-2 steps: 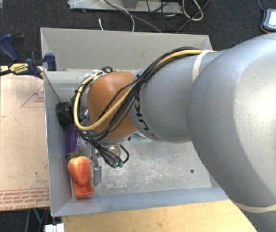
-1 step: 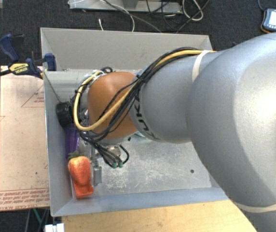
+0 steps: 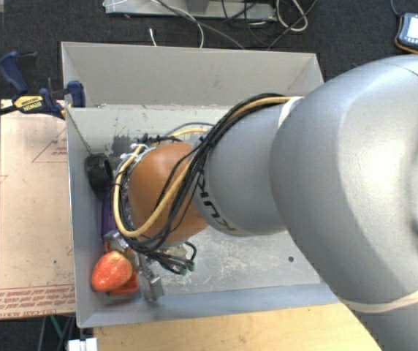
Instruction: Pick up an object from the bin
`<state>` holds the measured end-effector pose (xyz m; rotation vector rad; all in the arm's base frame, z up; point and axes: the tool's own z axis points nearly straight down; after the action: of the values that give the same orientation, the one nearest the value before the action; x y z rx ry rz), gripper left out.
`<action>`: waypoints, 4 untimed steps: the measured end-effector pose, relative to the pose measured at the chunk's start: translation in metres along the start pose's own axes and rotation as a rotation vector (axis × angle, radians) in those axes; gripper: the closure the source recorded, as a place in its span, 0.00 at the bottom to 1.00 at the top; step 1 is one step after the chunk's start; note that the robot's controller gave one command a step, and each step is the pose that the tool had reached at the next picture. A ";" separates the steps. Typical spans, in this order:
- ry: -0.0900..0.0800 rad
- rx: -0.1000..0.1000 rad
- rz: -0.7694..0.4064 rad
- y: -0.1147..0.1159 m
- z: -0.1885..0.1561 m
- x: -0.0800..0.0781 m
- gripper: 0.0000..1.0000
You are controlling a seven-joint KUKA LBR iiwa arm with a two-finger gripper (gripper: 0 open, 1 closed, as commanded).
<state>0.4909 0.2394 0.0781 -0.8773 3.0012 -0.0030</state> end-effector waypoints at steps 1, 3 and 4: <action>0.001 0.005 0.120 0.006 -0.004 -0.001 1.00; 0.001 0.005 0.121 0.006 -0.004 -0.001 1.00; 0.001 0.005 0.122 0.006 -0.004 -0.001 1.00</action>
Offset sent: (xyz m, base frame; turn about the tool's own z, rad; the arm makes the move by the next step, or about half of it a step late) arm 0.0000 0.0000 0.0000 0.0000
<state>0.4885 0.2445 0.0819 -0.6931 3.0488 -0.0096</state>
